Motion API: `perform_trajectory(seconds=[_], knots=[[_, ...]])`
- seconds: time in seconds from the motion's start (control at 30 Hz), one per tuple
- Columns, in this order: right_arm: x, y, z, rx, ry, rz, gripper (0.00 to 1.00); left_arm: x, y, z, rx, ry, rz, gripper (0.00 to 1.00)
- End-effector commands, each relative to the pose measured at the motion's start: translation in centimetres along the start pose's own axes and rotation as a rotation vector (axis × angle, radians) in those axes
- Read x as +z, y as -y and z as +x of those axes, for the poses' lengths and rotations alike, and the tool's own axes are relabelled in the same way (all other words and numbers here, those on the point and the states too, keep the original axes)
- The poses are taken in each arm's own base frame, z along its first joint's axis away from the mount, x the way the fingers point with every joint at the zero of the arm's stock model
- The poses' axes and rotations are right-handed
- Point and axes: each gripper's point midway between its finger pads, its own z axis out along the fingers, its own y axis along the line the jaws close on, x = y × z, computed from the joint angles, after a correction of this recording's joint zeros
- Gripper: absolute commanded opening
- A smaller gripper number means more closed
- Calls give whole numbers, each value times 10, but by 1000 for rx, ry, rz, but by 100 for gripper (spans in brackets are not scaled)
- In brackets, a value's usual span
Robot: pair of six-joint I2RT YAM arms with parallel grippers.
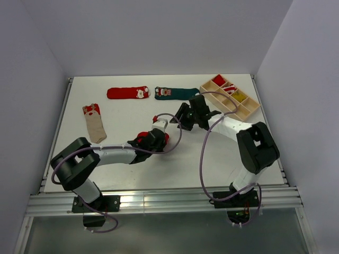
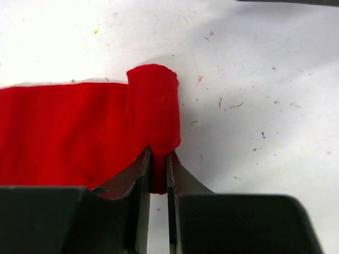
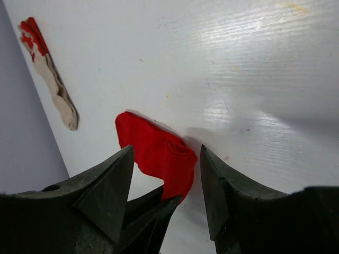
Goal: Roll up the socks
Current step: Roll the sock at the center of the board.
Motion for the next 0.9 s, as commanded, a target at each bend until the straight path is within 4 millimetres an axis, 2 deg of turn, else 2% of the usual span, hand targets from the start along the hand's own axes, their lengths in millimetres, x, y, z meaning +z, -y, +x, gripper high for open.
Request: perform_trajectory(seconds=[0.0,0.1,0.2,0.27,0.3,0.33,0.37,0.4,0.6,0.87], knots=[[-6,-13,-8,-10,48,-64,60,-10,12,-1,-162,-28,153,1],[-2,-8,1,10,34,-74,59,-13,6,-6,-258,-25,185,1],[2,-6,13,22,12,-79,59,-16,-2,1,-340,-51,218,1],[5,-10,21,22,-5,-94,59,-16,-4,-2,-400,-37,241,1],[8,-7,27,27,-19,-89,59,-18,-8,2,-441,-55,258,1],[9,-12,30,31,-25,-108,59,-18,-9,4,-458,-59,265,2],[10,-14,32,35,-28,-114,59,-18,-12,-1,-477,-44,276,2],[11,-14,34,39,-33,-113,59,-19,-13,5,-497,-66,286,2],[20,-27,45,28,-52,-120,61,-20,-20,9,-565,-74,313,3],[32,-22,60,39,-90,-54,61,-19,-27,14,-631,-89,332,4]])
